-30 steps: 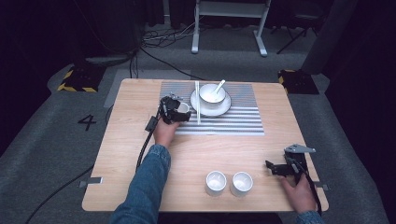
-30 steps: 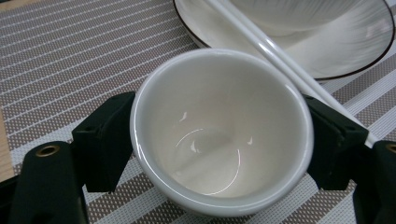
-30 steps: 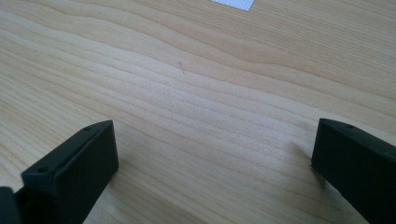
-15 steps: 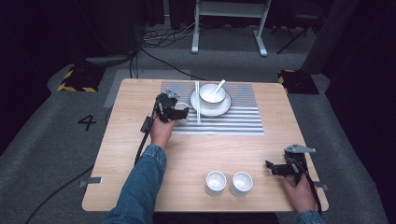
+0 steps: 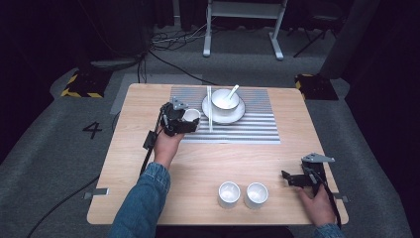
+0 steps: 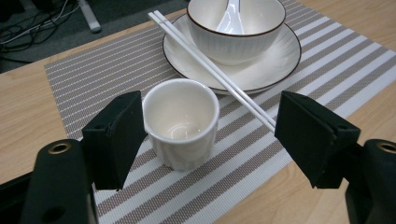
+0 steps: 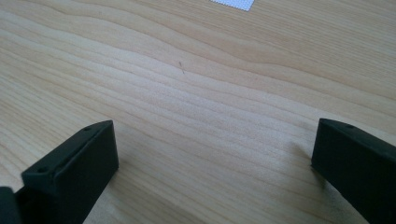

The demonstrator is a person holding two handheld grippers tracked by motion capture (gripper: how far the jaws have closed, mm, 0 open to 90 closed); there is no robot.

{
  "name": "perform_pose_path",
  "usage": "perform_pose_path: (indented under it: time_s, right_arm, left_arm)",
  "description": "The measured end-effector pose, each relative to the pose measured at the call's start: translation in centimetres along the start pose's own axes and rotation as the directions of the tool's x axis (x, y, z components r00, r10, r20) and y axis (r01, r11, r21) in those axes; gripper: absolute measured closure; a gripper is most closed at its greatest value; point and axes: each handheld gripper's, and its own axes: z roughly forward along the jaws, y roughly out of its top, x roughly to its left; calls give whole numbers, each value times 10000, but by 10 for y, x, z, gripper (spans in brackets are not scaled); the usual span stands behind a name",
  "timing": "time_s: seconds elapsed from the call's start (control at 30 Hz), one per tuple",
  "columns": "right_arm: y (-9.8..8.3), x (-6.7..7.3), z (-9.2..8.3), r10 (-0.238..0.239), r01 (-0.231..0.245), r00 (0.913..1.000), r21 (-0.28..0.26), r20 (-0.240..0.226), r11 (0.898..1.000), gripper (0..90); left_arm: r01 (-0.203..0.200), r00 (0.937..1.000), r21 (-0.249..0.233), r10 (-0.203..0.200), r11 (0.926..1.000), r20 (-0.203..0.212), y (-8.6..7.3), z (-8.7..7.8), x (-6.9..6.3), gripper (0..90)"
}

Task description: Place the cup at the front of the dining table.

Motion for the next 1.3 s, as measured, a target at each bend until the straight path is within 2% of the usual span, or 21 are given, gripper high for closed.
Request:
perform_pose_path:
  time_s: [0.17,0.3,0.53,0.6,0.67,0.73,0.9,1.17,1.3]
  right_arm:
    - [0,0,0,2,-2,10000,0,0,10000,4]
    - [0,0,0,-1,1,10000,-1,2,10000,4]
    - [0,0,0,-1,1,10000,-1,1,10000,4]
    - [0,0,0,-12,12,10000,-7,0,10000,4]
    - [0,0,0,-1,1,10000,0,0,10000,4]
    - [0,0,0,-11,11,10000,-6,-1,10000,4]
    - [0,0,0,-10,10,10000,-5,0,10000,4]
    - [0,0,0,-1,1,10000,0,1,10000,4]
    - [0,0,0,-12,12,10000,-5,-2,10000,4]
  left_arm:
    - [118,9990,145,-124,9998,421,-6,-10,-4,245]
    - [10,9989,281,-22,9996,458,-13,-18,-5,244]
    - [144,9985,290,-159,9995,515,-25,-34,-5,242]
    - [218,9980,311,-236,9993,580,-28,-39,-6,243]
    - [562,9953,366,-589,9977,771,-33,-44,-5,244]
    - [668,9938,342,-696,9972,867,-37,-49,-7,244]
    - [344,9965,407,-374,9986,751,-46,-64,-13,243]
    - [-56,9942,527,-1,9986,1077,-60,-85,-24,243]
    - [-544,9940,805,463,9953,994,-66,-93,-30,245]
